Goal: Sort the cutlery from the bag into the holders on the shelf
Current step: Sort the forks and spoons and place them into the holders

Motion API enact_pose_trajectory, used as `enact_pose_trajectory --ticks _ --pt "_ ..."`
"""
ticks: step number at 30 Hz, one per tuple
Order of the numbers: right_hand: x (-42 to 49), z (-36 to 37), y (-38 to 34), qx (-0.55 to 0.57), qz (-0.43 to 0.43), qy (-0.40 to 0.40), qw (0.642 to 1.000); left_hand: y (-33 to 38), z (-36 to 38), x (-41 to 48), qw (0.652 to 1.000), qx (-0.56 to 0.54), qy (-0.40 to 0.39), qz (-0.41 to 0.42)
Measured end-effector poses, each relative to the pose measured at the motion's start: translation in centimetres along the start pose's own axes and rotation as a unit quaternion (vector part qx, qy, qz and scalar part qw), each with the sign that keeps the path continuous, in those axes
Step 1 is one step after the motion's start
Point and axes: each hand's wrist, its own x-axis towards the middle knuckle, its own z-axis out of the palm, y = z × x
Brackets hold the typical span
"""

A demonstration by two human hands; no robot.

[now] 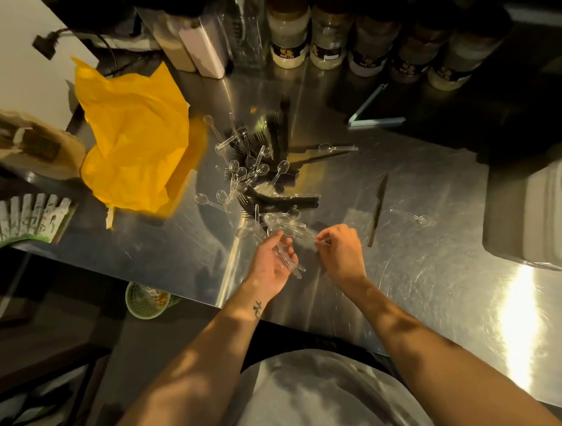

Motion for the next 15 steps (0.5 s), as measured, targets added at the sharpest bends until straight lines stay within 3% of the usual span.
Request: enact_pose_trajectory --ticks 6,15 --pt "1.5 0.9 -1.4 -0.088 -0.015 -0.033 0.995 0.7 -1.1 -0.4 0.999 0.027 0.009 -0.016" --pt "0.3 -0.4 -0.4 -0.132 -0.021 -0.046 0.990 -0.6 -0.4 -1.2 0.998 0.051 0.019 -0.014"
